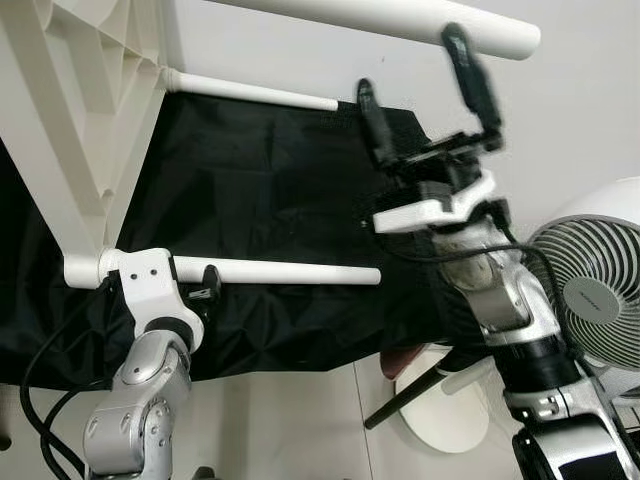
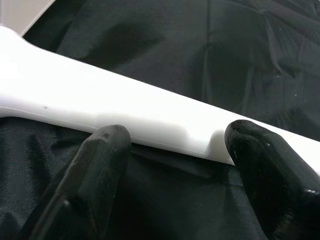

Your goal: Building children table

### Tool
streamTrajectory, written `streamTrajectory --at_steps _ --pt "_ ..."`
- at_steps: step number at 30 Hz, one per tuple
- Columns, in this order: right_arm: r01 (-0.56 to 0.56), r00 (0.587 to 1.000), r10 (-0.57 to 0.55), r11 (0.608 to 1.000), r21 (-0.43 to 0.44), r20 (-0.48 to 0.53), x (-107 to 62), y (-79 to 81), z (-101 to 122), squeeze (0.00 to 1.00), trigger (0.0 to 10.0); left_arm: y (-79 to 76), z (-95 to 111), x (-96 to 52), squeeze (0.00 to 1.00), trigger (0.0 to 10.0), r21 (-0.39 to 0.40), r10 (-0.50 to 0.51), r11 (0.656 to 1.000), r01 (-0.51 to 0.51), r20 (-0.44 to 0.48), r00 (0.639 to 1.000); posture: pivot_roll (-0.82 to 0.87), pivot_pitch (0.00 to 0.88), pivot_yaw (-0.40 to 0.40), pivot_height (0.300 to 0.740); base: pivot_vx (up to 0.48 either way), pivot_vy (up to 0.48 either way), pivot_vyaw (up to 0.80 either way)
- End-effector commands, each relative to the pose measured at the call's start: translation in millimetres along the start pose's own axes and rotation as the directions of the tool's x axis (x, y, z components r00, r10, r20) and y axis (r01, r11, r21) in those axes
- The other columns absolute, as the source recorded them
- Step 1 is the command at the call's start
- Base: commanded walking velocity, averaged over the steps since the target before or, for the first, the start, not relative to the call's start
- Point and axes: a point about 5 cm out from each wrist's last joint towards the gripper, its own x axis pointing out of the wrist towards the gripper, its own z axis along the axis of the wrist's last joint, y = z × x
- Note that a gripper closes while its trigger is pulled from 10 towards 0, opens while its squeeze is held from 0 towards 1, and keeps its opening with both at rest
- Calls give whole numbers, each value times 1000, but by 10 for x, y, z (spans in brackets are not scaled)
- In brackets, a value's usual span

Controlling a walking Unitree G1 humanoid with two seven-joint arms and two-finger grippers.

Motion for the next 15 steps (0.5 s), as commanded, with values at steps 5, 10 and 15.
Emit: streamTrajectory --at_steps 5,10,15 --pt "-76 997 76 996 46 8 236 63 -22 0 10000 -24 40 -6 0 10000 -2 5 1000 -5 5 1000 182 81 -131 740 0 0 0" --pt "-121 992 118 991 60 50 431 24 12 0 10000 -14 48 -12 0 10000 -1 10 1000 -10 6 1000 180 79 -131 740 0 0 0" --pt "-187 978 179 980 74 104 609 -49 45 0 10000 -22 51 1 0 10000 -2 7 1000 -7 4 1000 165 78 -119 740 0 0 0"
